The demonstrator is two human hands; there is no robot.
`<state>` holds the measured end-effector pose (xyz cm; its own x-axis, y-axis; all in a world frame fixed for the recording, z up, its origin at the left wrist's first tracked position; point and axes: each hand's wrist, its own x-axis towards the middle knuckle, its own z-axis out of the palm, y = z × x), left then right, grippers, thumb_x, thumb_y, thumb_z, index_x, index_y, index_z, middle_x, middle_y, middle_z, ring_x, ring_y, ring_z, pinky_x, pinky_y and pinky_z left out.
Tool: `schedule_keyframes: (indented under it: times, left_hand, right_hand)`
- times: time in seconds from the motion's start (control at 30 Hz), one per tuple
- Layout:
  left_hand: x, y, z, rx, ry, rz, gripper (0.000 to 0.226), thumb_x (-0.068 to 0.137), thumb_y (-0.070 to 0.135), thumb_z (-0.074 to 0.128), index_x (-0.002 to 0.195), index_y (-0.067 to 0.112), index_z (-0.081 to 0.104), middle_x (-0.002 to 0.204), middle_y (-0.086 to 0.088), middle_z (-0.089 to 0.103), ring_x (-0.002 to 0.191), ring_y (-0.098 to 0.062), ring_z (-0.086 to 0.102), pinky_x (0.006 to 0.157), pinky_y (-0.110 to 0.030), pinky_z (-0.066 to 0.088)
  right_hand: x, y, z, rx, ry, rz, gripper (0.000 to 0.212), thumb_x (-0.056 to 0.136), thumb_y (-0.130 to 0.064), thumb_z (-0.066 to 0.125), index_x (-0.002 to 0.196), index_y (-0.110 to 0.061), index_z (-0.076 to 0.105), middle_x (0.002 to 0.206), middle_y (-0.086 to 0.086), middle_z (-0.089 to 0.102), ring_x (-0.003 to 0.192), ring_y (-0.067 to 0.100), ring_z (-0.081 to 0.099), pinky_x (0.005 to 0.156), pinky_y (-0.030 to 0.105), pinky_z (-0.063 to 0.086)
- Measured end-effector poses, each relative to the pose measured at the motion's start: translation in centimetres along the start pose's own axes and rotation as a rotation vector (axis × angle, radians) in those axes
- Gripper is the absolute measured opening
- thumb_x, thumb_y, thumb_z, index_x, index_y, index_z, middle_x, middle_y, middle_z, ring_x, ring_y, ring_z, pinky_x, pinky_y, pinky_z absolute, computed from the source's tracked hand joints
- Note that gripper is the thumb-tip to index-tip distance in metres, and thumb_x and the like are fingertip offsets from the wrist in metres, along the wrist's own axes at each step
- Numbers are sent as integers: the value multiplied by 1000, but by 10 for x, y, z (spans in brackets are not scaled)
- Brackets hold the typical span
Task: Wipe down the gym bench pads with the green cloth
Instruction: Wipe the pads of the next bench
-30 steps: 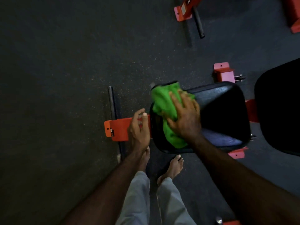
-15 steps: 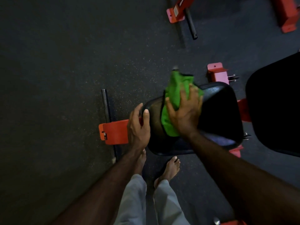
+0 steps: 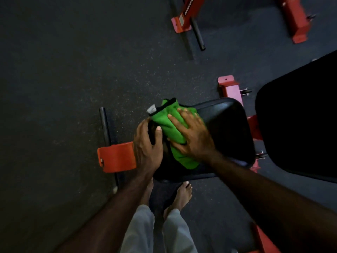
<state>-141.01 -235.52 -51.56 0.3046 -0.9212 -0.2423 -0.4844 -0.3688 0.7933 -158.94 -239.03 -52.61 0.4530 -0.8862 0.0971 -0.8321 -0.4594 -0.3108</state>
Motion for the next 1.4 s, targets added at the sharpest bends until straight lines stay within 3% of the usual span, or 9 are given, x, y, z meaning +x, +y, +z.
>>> schedule_keyframes:
  times: [0.07,0.23,0.43,0.6,0.8,1.0,1.2,1.33,1.4]
  left_hand:
    - [2,4,1,0,2,17,63,98,55,41,148,18,51,150,-1,51,134,-10,46,109,-26,32]
    - [10,9,10,108,-14,75,61,99,54,42,149,21,50,152,-2,50,139,-19,45,115,-42,34]
    - [8,14,27,231,30,89,57,99,53,44,143,18,54,147,-7,54,139,-30,46,113,-53,37]
    - [11,21,31,264,33,80,57,98,50,48,145,16,51,153,-7,48,147,-27,38,125,-51,21]
    - [18,42,47,326,-67,264,56,100,48,48,145,15,51,149,-7,51,143,-30,43,123,-50,26]
    - [32,53,65,372,-204,310,58,102,52,42,149,17,48,149,-6,52,141,-27,43,124,-48,23]
    - [29,51,70,428,-210,324,56,103,52,44,147,19,49,146,-5,55,138,-28,46,123,-51,24]
    - [29,53,69,411,-227,323,53,105,49,47,148,18,48,146,-5,55,139,-27,45,124,-51,23]
    - [30,54,68,391,-216,311,52,104,50,44,145,19,51,143,-4,57,136,-27,48,122,-51,25]
  right_hand:
    - [5,40,-9,-54,-1,-10,73,93,-57,64,154,-21,49,154,20,49,140,39,49,117,54,36]
    - [17,32,-3,-66,323,673,68,92,-55,67,147,-17,56,145,20,55,135,40,51,115,55,38]
    - [3,59,-17,-35,15,51,72,91,-54,67,154,-22,50,152,20,51,139,39,50,117,53,37]
    - [17,66,-16,-102,382,747,66,91,-50,70,145,-15,58,137,18,59,127,37,54,111,53,42]
    - [-2,76,-20,-34,24,168,74,88,-53,66,154,-24,50,152,18,51,141,39,47,119,55,34]
    - [7,76,-11,-130,407,823,66,92,-51,65,148,-17,56,145,19,56,136,38,51,114,56,38]
    - [-18,101,-24,-113,101,365,73,90,-52,64,156,-26,46,157,13,46,146,34,41,118,54,34]
    - [-8,92,-20,-106,369,913,68,95,-58,60,153,-22,49,151,15,52,139,33,48,115,53,37]
    - [-10,73,-18,-101,399,975,69,97,-57,58,154,-20,48,154,17,49,143,36,44,119,54,31]
